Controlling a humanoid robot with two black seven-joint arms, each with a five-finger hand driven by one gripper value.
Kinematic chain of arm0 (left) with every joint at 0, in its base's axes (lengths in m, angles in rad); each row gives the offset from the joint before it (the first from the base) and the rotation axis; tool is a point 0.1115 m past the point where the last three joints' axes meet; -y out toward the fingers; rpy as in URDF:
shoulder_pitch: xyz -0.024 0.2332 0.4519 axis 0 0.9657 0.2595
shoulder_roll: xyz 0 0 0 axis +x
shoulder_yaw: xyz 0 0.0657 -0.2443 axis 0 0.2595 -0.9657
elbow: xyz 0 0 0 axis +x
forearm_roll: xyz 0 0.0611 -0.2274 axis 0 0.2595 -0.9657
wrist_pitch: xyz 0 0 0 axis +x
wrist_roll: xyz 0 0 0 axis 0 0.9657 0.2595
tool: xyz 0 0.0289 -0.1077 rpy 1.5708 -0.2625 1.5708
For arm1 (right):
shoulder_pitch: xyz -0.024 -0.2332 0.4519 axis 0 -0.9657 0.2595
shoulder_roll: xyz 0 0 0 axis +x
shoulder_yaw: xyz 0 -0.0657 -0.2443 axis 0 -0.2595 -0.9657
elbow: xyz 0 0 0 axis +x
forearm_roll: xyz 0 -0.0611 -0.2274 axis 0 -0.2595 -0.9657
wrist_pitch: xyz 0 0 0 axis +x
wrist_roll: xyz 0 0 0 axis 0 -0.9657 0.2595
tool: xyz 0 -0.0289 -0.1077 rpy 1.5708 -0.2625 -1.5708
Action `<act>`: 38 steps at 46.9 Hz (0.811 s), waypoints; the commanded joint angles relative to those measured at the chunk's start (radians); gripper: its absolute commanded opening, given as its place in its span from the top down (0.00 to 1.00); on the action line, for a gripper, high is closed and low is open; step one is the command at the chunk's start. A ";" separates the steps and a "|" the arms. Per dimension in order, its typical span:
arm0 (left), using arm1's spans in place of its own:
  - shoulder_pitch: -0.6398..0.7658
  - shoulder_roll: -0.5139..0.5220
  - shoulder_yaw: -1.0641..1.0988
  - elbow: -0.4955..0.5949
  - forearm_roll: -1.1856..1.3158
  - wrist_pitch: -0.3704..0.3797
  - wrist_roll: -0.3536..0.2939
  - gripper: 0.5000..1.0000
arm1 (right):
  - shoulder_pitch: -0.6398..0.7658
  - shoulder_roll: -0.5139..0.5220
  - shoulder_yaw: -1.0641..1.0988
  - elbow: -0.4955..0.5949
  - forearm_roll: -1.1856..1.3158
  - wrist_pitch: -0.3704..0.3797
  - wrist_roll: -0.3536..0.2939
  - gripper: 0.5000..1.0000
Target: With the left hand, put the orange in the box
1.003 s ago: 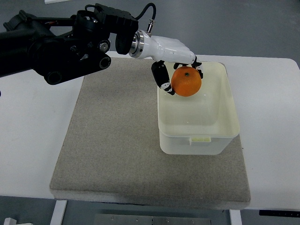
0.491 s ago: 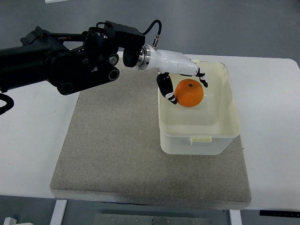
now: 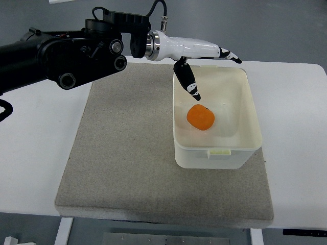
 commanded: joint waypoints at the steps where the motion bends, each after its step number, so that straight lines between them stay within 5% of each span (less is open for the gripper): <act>1: 0.000 0.025 0.000 0.001 -0.117 0.000 -0.001 0.02 | 0.000 0.000 0.000 0.000 0.000 0.000 0.000 0.11; 13: 0.006 0.105 -0.026 0.064 -0.401 0.006 -0.001 0.02 | 0.000 0.000 0.000 0.000 0.000 0.000 0.000 0.11; 30: 0.221 0.141 -0.123 0.191 -0.731 -0.011 -0.001 0.02 | 0.000 0.000 0.000 0.000 0.000 0.000 0.000 0.11; 38: 0.325 0.144 -0.245 0.272 -0.854 -0.084 -0.001 0.02 | 0.000 0.000 0.000 0.000 0.000 0.000 0.000 0.11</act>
